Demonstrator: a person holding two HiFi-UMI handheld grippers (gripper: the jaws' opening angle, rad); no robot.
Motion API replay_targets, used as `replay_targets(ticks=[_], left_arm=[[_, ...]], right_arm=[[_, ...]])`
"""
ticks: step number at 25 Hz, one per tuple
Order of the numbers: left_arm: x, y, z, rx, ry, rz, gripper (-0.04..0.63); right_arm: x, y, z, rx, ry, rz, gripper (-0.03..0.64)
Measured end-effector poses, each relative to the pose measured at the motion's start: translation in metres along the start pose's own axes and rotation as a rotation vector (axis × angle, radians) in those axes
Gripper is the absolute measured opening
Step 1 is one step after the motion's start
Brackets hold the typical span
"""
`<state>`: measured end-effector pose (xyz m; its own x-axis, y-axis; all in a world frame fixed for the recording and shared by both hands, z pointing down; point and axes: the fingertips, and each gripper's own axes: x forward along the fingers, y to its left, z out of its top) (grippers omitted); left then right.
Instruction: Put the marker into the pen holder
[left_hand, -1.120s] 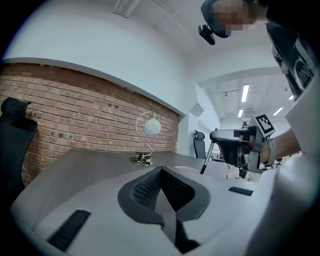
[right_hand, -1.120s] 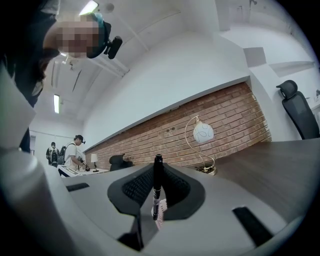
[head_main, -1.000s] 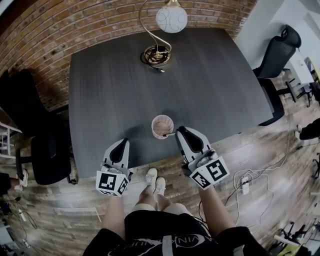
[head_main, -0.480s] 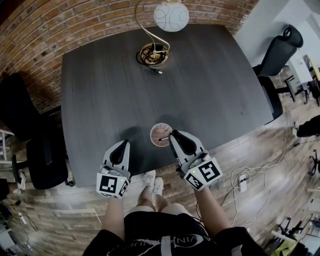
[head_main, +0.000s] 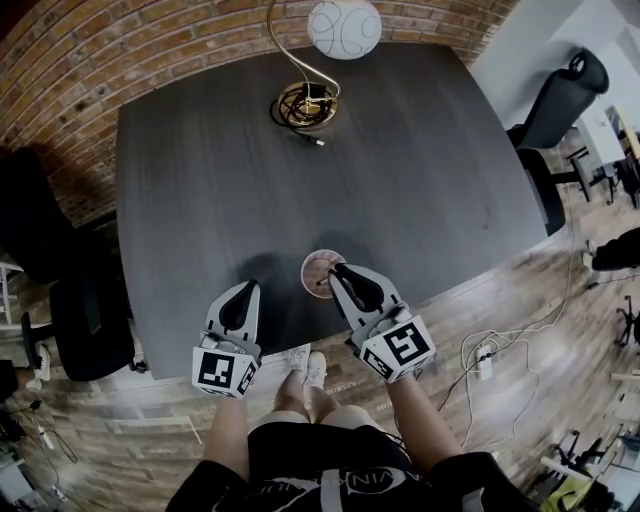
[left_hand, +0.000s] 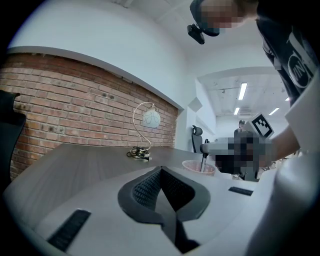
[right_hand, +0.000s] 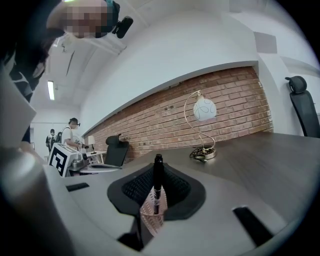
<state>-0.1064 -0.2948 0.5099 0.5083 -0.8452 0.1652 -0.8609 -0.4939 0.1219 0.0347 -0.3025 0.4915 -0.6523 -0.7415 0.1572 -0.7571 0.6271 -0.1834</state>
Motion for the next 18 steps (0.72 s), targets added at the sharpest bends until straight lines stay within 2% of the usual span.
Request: replay_targets(ticks=[8,18], left_arm=[[0.001,0.002,-0.005,-0.001,0.003,-0.010,0.012],[-0.004,0.004,-0.006,-0.005,-0.008,-0.014,0.012]], right_arm=[[0.006,0.008,-0.011,-0.058,0.055,0.027,0.057],[0.010,0.009,-0.018,-0.107,0.084,0.002,0.057]])
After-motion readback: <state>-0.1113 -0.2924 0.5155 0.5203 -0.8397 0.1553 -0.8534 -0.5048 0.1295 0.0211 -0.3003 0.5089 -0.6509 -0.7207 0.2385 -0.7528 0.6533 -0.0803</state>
